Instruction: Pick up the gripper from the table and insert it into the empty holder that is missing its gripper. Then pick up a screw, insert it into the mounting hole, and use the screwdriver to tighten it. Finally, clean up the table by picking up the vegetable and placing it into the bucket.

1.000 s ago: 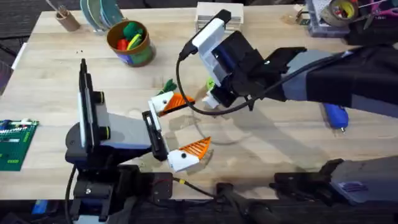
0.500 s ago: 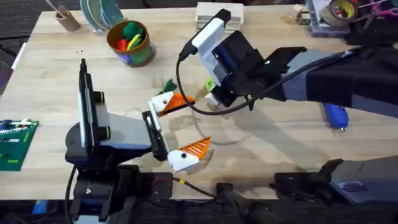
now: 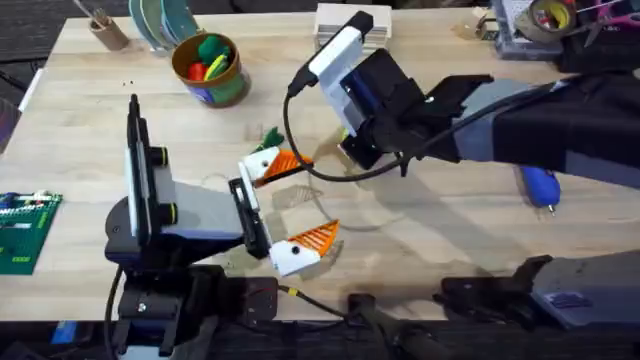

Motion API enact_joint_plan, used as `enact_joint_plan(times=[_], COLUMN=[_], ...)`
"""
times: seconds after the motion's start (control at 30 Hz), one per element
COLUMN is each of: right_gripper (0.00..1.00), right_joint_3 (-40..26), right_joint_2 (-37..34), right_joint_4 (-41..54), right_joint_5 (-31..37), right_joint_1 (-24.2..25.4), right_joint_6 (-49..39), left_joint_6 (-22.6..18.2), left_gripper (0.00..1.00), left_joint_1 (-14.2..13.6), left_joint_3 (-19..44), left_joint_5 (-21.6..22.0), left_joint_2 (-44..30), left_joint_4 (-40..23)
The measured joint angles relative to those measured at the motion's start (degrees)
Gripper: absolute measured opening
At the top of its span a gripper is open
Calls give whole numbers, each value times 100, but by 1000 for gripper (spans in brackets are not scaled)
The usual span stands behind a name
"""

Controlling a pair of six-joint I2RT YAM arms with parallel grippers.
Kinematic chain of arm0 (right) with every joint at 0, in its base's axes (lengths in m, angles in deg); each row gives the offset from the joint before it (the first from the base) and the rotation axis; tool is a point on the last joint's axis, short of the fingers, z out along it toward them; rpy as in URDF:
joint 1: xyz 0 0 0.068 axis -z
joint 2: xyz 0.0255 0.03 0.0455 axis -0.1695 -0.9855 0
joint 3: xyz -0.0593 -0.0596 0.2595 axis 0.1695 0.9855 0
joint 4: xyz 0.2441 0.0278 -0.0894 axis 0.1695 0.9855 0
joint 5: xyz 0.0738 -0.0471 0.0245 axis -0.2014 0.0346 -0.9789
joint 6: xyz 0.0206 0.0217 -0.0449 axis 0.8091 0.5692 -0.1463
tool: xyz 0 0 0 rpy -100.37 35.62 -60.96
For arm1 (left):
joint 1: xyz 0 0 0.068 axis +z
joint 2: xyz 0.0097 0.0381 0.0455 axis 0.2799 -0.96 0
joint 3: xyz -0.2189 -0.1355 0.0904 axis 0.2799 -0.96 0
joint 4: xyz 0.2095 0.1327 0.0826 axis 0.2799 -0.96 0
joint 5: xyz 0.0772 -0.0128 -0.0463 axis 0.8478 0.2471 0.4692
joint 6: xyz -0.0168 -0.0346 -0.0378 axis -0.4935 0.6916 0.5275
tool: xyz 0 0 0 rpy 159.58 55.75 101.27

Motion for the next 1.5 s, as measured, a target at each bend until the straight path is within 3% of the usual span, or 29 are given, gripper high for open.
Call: enact_joint_plan(times=[1.4, 1.5], right_gripper=[18, 423], right_joint_3=[-9, -9], right_joint_2=[193, 195], right_joint_4=[92, 89], right_joint_5=[64, 64], right_joint_1=[0, 0], right_joint_6=[-144, -149], left_joint_6=[0, 0], left_gripper=[993, 993], left_joint_1=[0, 0], left_joint_3=[0, 0], left_joint_5=[0, 0], left_joint_2=[-1, -2], left_joint_4=[0, 0])
